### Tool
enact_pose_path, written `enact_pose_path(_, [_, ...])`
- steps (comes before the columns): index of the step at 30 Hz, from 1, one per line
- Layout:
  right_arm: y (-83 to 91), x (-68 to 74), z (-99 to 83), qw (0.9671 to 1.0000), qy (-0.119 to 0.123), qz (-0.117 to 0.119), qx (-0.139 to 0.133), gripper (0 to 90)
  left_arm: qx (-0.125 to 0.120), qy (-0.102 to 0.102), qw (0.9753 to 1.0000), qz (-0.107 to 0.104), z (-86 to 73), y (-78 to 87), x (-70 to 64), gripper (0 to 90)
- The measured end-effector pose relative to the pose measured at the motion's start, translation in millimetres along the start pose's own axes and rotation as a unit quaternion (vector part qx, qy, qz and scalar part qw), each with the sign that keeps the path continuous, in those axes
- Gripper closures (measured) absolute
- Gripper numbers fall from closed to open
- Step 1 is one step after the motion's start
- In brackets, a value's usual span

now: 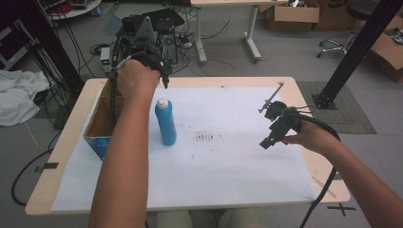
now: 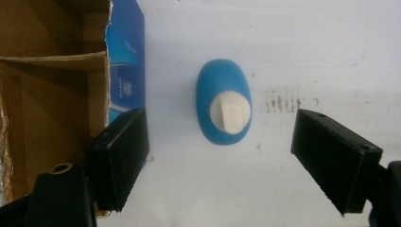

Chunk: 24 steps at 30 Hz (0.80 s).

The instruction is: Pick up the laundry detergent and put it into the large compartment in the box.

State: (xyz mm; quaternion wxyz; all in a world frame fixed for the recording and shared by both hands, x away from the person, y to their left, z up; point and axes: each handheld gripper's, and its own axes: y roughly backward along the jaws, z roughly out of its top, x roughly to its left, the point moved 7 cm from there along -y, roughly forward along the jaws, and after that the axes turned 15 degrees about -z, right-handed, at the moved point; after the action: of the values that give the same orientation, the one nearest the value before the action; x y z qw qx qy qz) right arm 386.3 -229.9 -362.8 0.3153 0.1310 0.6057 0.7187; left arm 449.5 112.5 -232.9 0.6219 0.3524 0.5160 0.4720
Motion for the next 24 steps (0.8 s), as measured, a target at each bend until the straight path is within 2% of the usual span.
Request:
enact_pose_path(12, [-1.2, -0.7, -1.4, 1.0, 0.0, 0.003, -0.001, 19.3, 0.013, 0.003, 0.9999, 0.001, 0.8, -16.7, -3.8, 20.7])
enact_pose_path(24, [-4.2, -1.7, -2.9, 1.0, -0.001, 0.005, -0.001, 19.2, 0.031, 0.001, 0.9995, 0.01, 0.3, -41.0, -4.9, 20.7])
